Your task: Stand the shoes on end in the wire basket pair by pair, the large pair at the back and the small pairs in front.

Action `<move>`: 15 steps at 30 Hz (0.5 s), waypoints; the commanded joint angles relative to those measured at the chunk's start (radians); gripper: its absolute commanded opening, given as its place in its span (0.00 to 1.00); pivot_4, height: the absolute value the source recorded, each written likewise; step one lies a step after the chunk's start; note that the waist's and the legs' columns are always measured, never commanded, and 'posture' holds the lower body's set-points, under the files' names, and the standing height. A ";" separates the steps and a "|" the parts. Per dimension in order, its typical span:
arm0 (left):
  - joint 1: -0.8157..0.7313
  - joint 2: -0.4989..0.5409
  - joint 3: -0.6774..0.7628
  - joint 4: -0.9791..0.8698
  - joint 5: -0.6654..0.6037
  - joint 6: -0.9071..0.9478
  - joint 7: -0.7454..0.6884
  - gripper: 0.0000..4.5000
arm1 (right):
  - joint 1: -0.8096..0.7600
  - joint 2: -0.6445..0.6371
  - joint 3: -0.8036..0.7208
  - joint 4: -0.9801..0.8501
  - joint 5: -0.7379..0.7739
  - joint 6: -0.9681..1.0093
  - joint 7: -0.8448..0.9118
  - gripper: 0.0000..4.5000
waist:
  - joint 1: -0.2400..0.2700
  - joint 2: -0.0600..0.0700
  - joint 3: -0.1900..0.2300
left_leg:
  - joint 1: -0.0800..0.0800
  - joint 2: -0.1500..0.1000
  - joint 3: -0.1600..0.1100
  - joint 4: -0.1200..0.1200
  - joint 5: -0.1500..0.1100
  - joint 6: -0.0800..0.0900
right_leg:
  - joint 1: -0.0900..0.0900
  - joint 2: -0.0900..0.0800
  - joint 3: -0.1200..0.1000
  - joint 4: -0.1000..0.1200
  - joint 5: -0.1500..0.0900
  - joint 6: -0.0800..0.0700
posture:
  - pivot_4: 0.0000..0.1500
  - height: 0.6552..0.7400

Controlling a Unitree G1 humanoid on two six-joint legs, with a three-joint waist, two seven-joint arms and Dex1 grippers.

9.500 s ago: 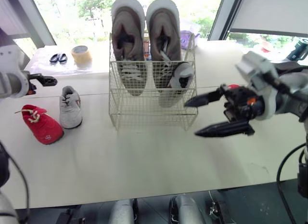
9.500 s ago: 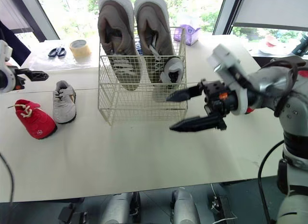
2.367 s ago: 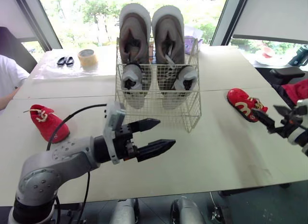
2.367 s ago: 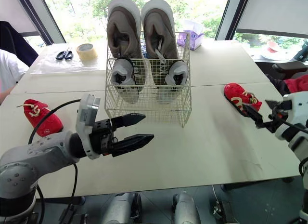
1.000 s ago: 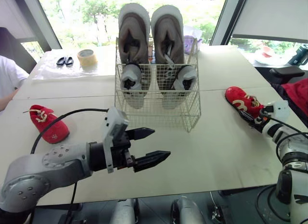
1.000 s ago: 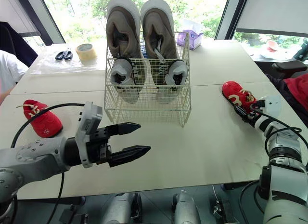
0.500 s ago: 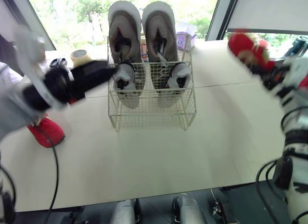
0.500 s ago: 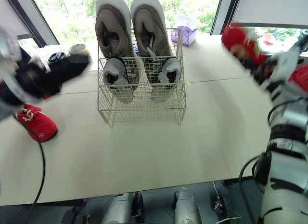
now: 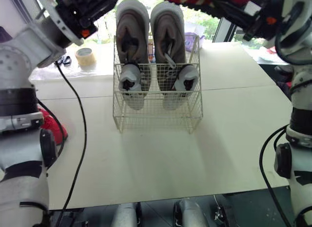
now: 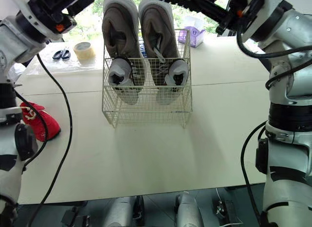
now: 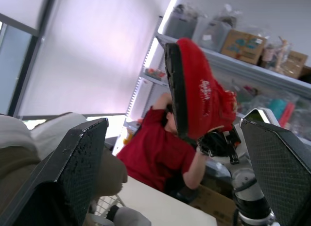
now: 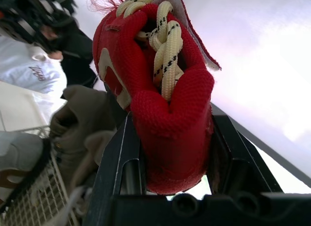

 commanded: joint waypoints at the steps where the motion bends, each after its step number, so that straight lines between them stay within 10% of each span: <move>1: -0.067 0.008 0.024 0.010 0.025 0.080 -0.063 1.00 | -0.009 -0.013 0.010 -0.047 -0.024 -0.035 0.026 0.27 | -0.001 0.000 0.000 | 0.000 0.000 0.000 0.000 0.000 0.000 | 0.000 0.000 0.000 0.000 0.000 0.000 | 1.00 0.29; 11: -0.118 -0.036 -0.015 0.009 0.159 0.176 -0.194 1.00 | -0.038 -0.005 0.095 0.013 -0.129 -0.176 0.118 0.27 | -0.004 0.000 0.000 | 0.000 0.000 0.000 0.001 0.000 0.000 | 0.000 0.000 0.000 0.001 0.000 0.000 | 1.00 0.29; 15: -0.106 -0.043 -0.042 0.008 0.230 0.171 -0.248 0.69 | -0.048 0.005 0.103 0.025 -0.142 -0.195 0.124 0.27 | -0.006 0.000 0.000 | 0.000 0.000 0.000 0.001 0.000 0.000 | 0.000 0.000 0.000 0.001 0.000 0.000 | 1.00 0.29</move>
